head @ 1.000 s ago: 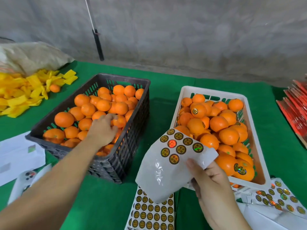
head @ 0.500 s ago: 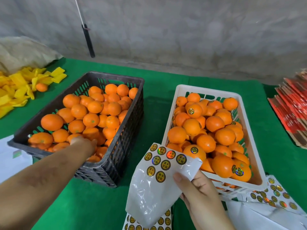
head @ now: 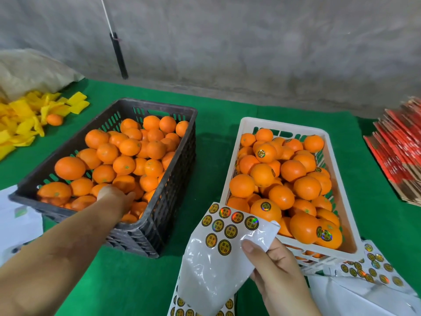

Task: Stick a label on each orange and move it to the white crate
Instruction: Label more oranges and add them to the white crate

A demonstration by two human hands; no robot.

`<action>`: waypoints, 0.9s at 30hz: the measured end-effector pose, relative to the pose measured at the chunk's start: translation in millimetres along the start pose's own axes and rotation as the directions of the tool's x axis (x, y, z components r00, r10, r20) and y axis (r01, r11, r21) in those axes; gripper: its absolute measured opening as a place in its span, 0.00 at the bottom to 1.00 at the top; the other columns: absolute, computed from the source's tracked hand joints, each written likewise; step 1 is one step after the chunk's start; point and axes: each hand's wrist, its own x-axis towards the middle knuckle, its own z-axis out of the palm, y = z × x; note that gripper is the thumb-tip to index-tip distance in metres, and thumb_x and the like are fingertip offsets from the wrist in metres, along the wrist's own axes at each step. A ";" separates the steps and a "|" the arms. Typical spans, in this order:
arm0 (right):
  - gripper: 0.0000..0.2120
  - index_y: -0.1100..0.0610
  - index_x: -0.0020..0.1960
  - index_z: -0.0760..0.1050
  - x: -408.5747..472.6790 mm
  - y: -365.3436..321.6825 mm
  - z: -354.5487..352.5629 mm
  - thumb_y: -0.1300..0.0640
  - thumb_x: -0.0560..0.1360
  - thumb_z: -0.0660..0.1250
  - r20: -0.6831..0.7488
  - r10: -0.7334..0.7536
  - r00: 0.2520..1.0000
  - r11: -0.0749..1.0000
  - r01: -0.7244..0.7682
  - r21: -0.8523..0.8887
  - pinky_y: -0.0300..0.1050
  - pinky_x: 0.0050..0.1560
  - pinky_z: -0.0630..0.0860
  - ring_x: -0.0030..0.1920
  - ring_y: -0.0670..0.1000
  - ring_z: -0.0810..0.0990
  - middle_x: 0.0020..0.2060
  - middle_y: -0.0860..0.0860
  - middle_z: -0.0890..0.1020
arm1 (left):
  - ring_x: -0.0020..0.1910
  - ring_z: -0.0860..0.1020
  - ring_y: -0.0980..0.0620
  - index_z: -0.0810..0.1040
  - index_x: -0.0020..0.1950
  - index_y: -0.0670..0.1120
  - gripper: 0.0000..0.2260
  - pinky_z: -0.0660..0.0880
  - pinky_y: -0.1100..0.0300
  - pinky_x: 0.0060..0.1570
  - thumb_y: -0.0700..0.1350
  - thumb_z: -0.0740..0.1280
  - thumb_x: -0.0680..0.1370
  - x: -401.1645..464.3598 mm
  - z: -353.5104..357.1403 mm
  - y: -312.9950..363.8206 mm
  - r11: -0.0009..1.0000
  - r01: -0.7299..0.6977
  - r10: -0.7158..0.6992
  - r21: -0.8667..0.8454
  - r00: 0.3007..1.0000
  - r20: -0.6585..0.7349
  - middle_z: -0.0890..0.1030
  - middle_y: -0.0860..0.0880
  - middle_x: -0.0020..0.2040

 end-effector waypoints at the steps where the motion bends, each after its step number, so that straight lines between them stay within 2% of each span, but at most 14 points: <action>1: 0.34 0.40 0.64 0.83 0.7 -0.6 0.4 0.33 0.61 0.84 -0.015 -0.022 1.000 0.999 0.022 0.027 0.62 0.66 0.79 0.64 0.53 0.84 0.63 0.50 0.86 | 0.61 0.78 0.51 0.65 0.78 0.52 0.19 0.74 0.61 0.50 0.53 0.56 0.87 5.6 0.0 -2.8 1.000 -0.005 0.004 -0.019 0.999 -0.044 0.77 0.47 0.68; 3: 0.32 0.41 0.65 0.83 2.4 -1.4 -0.7 0.35 0.63 0.83 -0.039 -0.025 0.999 0.999 0.027 0.038 0.57 0.63 0.81 0.64 0.54 0.84 0.63 0.51 0.85 | 0.63 0.76 0.48 0.64 0.78 0.52 0.19 0.73 0.56 0.53 0.54 0.55 0.87 4.1 0.7 -8.7 0.999 -0.017 0.022 0.051 0.994 -0.108 0.76 0.48 0.67; 6: 0.32 0.44 0.65 0.83 1.9 -2.8 -2.5 0.37 0.64 0.84 -0.080 0.003 0.997 0.996 0.004 0.087 0.51 0.58 0.83 0.64 0.55 0.85 0.63 0.52 0.85 | 0.67 0.75 0.43 0.65 0.78 0.51 0.20 0.75 0.51 0.61 0.51 0.59 0.86 -7.1 -6.5 -10.0 0.976 -0.073 0.086 0.207 0.995 -0.055 0.74 0.47 0.71; 8: 0.33 0.45 0.64 0.84 0.6 -7.3 -1.2 0.38 0.62 0.86 -0.103 0.013 0.995 0.992 0.000 0.123 0.51 0.57 0.84 0.63 0.56 0.85 0.63 0.54 0.86 | 0.64 0.77 0.44 0.69 0.74 0.52 0.21 0.78 0.51 0.57 0.53 0.66 0.82 -15.4 -18.2 -10.7 0.989 -0.053 0.064 0.141 0.995 -0.077 0.76 0.49 0.65; 11: 0.33 0.46 0.64 0.84 -3.4 -13.9 1.7 0.41 0.61 0.86 -0.112 0.017 0.994 0.986 0.002 0.164 0.51 0.56 0.84 0.63 0.56 0.85 0.63 0.54 0.86 | 0.48 0.79 0.48 0.77 0.60 0.49 0.22 0.79 0.55 0.42 0.60 0.72 0.73 -36.5 -51.0 -17.2 0.992 -0.123 0.125 0.028 0.987 -0.097 0.75 0.50 0.52; 13: 0.24 0.47 0.63 0.85 -6.2 -20.0 3.2 0.48 0.68 0.83 -0.107 -0.002 0.994 0.984 0.021 0.177 0.49 0.54 0.84 0.62 0.56 0.86 0.62 0.54 0.86 | 0.42 0.78 0.49 0.79 0.48 0.45 0.21 0.74 0.53 0.40 0.63 0.72 0.70 -49.0 -63.6 -25.8 0.925 -0.237 0.180 -0.297 0.962 -0.207 0.78 0.48 0.47; 14: 0.19 0.47 0.62 0.85 -7.0 -23.0 3.7 0.52 0.72 0.82 -0.118 -0.015 0.993 0.983 0.037 0.181 0.47 0.54 0.84 0.61 0.56 0.86 0.62 0.54 0.86 | 0.41 0.77 0.49 0.79 0.46 0.44 0.23 0.76 0.52 0.44 0.64 0.75 0.70 -55.8 -63.7 -26.6 0.759 -0.299 0.145 -0.578 0.943 -0.298 0.78 0.49 0.43; 16: 0.18 0.47 0.61 0.85 -9.4 -27.9 3.1 0.53 0.72 0.78 -0.137 -0.041 0.990 0.980 0.067 0.187 0.47 0.54 0.84 0.61 0.56 0.86 0.61 0.55 0.86 | 0.43 0.80 0.51 0.84 0.50 0.46 0.25 0.73 0.52 0.60 0.67 0.77 0.68 -87.7 -61.5 -19.4 0.212 -0.374 0.023 -0.903 0.925 -0.378 0.82 0.53 0.44; 17: 0.19 0.48 0.62 0.85 -10.9 -29.4 1.3 0.53 0.71 0.76 -0.144 -0.056 0.988 0.979 0.083 0.184 0.48 0.55 0.84 0.62 0.57 0.86 0.62 0.55 0.86 | 0.48 0.83 0.51 0.86 0.52 0.51 0.25 0.79 0.50 0.55 0.67 0.79 0.66 -105.3 -56.9 -10.5 -0.077 -0.370 0.035 -0.926 0.927 -0.373 0.86 0.53 0.50; 18: 0.18 0.49 0.62 0.85 -12.3 -31.5 0.2 0.53 0.72 0.74 -0.145 -0.071 0.987 0.978 0.097 0.183 0.49 0.56 0.84 0.62 0.57 0.85 0.62 0.56 0.86 | 0.53 0.85 0.50 0.88 0.53 0.53 0.26 0.75 0.56 0.50 0.67 0.81 0.62 -121.2 -50.1 0.3 -0.325 -0.342 0.101 -0.881 0.914 -0.392 0.86 0.50 0.57; 20: 0.17 0.51 0.62 0.85 -15.4 -37.1 -1.7 0.55 0.73 0.73 -0.119 -0.099 0.988 0.975 0.120 0.189 0.50 0.58 0.84 0.63 0.58 0.85 0.63 0.57 0.85 | 0.57 0.85 0.48 0.88 0.56 0.52 0.35 0.81 0.52 0.53 0.65 0.85 0.53 -148.9 -34.2 21.7 -0.636 -0.192 0.252 -0.747 0.863 -0.437 0.85 0.47 0.62; 22: 0.17 0.52 0.62 0.85 -18.1 -43.2 -4.4 0.56 0.75 0.72 -0.094 -0.116 0.989 0.971 0.133 0.199 0.48 0.56 0.84 0.63 0.58 0.85 0.63 0.57 0.85 | 0.60 0.83 0.39 0.84 0.63 0.50 0.46 0.78 0.43 0.60 0.63 0.87 0.48 -171.1 -20.5 44.3 -0.689 -0.032 0.390 -0.724 0.826 -0.408 0.83 0.42 0.65; 24: 0.16 0.53 0.63 0.84 -21.5 -47.9 -6.9 0.58 0.76 0.70 -0.066 -0.129 0.989 0.969 0.140 0.205 0.47 0.55 0.84 0.63 0.59 0.85 0.63 0.58 0.85 | 0.66 0.79 0.32 0.81 0.66 0.47 0.47 0.74 0.34 0.67 0.61 0.88 0.50 -192.9 -12.0 62.9 -0.662 0.027 0.492 -0.749 0.770 -0.407 0.80 0.37 0.68; 27: 0.14 0.51 0.59 0.86 -29.6 -52.5 -10.5 0.58 0.75 0.70 -0.109 -0.149 0.983 0.975 0.164 0.147 0.47 0.53 0.84 0.60 0.59 0.86 0.60 0.57 0.87 | 0.60 0.83 0.36 0.83 0.63 0.41 0.39 0.82 0.42 0.57 0.59 0.87 0.57 -215.9 -3.5 79.1 -0.666 -0.030 0.494 -0.746 0.731 -0.471 0.82 0.34 0.64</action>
